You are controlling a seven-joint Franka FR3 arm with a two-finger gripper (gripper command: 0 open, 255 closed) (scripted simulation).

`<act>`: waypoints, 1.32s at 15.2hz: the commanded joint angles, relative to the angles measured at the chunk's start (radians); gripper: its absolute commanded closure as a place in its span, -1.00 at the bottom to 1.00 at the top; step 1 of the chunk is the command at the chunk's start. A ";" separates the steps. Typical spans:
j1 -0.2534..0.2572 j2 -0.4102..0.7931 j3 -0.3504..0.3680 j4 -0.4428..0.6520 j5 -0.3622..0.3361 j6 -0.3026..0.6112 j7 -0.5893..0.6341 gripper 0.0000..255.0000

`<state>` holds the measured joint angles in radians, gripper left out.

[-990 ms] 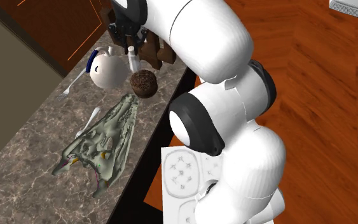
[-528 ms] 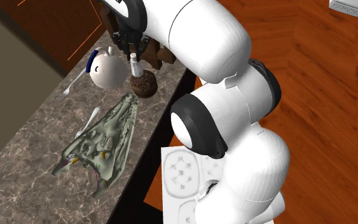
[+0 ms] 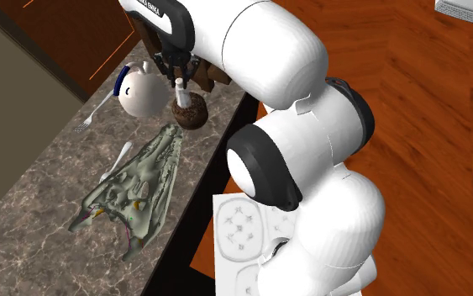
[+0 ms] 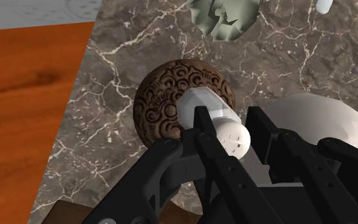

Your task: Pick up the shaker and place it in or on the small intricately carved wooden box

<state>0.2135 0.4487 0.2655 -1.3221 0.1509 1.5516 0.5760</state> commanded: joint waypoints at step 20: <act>0.003 0.068 -0.004 0.223 -0.013 -0.157 0.016 -1.00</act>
<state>0.2164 0.5159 0.2619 -1.1008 0.1376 1.3964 0.5921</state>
